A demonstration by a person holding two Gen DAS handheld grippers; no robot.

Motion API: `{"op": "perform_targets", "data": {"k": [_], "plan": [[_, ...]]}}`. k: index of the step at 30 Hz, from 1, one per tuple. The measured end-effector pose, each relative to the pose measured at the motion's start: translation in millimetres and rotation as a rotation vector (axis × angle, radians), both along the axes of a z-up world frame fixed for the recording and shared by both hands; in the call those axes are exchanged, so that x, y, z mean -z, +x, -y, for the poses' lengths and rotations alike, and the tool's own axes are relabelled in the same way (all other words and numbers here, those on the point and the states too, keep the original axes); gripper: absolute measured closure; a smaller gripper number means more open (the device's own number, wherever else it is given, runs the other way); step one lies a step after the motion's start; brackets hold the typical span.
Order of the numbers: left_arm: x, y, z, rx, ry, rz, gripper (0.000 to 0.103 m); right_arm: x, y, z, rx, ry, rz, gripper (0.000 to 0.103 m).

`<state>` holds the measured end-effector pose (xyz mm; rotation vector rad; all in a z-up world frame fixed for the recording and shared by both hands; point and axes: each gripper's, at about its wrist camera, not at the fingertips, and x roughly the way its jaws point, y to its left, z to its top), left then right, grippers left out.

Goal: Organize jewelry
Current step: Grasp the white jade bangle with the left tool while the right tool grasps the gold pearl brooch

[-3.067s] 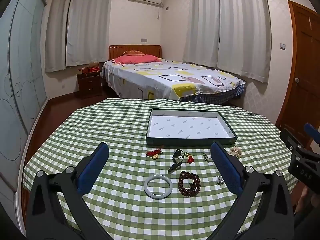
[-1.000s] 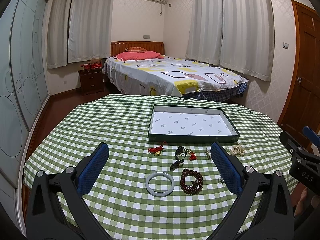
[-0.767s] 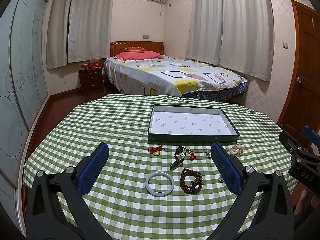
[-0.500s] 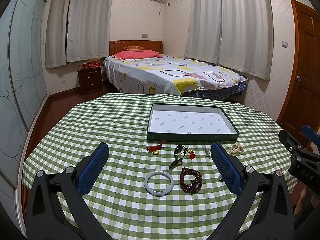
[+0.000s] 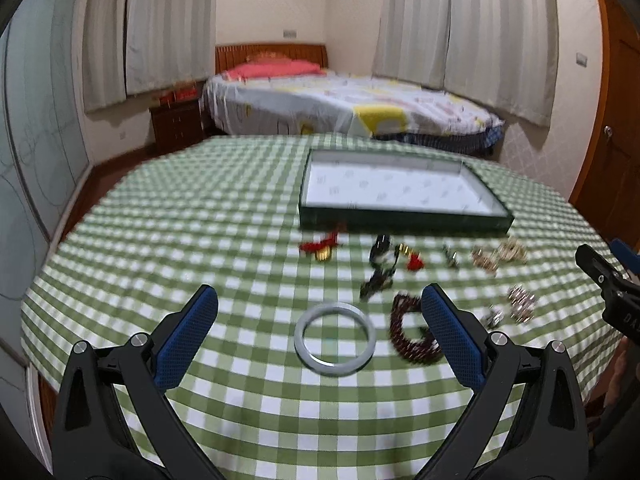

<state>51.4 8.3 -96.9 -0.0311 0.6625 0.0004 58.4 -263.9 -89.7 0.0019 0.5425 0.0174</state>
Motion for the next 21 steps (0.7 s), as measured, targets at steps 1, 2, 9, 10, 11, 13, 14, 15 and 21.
{"op": "perform_targets", "data": {"k": [1,2,9,10,11,13,14,15,21], "plan": [[7,4,-1,-0.002,-0.004,-0.017,0.004,6,3,0,-0.003,0.004,-0.020,0.006],[12,9,-2,-0.003,-0.010,-0.035,0.004,14,7,0,-0.006,0.009,-0.048,0.006],[48,36,-1,0.004,-0.016,-0.140,0.004,42,24,-3,-0.029,0.019,-0.138,0.006],[53,40,-1,0.005,-0.015,-0.156,0.004,44,26,-3,-0.032,0.021,-0.148,0.006],[57,42,0,0.004,-0.013,-0.167,0.004,47,29,-4,-0.036,0.023,-0.161,0.006],[64,48,-1,0.002,-0.018,-0.187,0.004,53,33,-5,-0.044,0.021,-0.178,0.006],[68,51,-2,0.000,-0.018,-0.197,0.004,54,34,-5,-0.046,0.018,-0.186,0.006],[70,52,-2,-0.001,-0.018,-0.205,0.004,55,35,-4,-0.047,0.017,-0.191,0.006],[78,57,2,0.013,0.027,-0.203,0.004,62,42,0,-0.035,0.032,-0.217,0.007]]}}
